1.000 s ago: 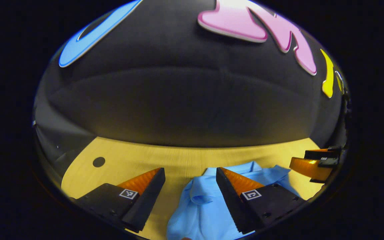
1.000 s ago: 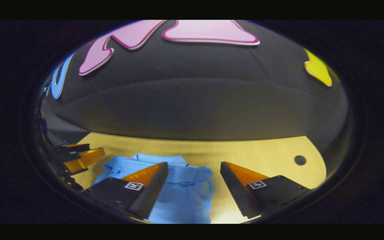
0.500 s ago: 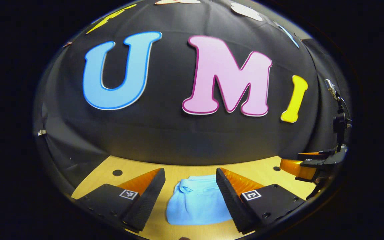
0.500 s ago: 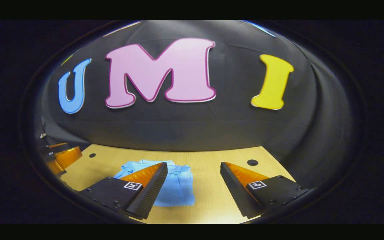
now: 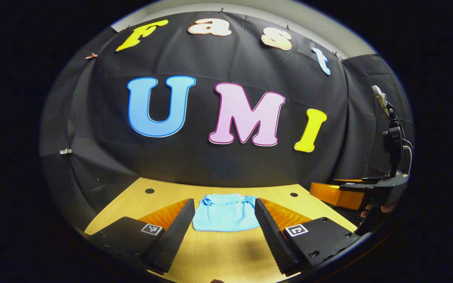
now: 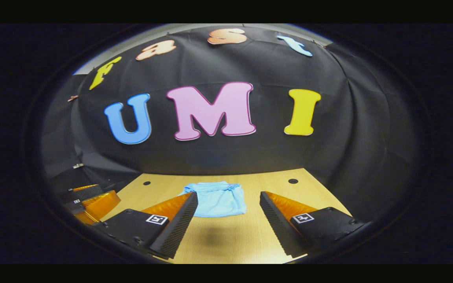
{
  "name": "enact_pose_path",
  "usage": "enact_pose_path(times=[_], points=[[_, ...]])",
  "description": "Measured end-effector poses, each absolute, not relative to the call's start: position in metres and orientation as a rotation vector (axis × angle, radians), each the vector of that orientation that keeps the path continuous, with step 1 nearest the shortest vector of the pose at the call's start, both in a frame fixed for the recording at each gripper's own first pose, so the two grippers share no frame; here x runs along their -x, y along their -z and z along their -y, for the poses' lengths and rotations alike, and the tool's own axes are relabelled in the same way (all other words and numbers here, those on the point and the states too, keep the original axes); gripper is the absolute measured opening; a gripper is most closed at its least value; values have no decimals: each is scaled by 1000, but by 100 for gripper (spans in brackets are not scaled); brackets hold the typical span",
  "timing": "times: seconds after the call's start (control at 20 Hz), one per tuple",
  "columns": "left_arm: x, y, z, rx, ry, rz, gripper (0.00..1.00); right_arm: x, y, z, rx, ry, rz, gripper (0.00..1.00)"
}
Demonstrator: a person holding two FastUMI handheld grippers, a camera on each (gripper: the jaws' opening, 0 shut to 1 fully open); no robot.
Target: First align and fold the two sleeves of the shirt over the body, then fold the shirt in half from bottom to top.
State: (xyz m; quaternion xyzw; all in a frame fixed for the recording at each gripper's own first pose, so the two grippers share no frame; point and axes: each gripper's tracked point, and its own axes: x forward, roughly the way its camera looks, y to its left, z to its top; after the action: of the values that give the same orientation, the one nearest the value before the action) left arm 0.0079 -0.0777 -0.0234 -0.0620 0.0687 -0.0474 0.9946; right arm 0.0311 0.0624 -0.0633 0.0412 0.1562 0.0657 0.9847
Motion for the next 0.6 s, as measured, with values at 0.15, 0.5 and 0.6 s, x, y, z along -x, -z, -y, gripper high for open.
enact_pose_path(times=[0.15,0.5,0.6], points=[[44,18,75,130,84,-113,97,22,54,-60,-57,-141,-291,98],[111,4,60,132,54,-49,97,97,41,-78,-31,-190,-255,98],[118,4,57,118,59,-44,97,108,34,-87,-25,-213,-230,99]])
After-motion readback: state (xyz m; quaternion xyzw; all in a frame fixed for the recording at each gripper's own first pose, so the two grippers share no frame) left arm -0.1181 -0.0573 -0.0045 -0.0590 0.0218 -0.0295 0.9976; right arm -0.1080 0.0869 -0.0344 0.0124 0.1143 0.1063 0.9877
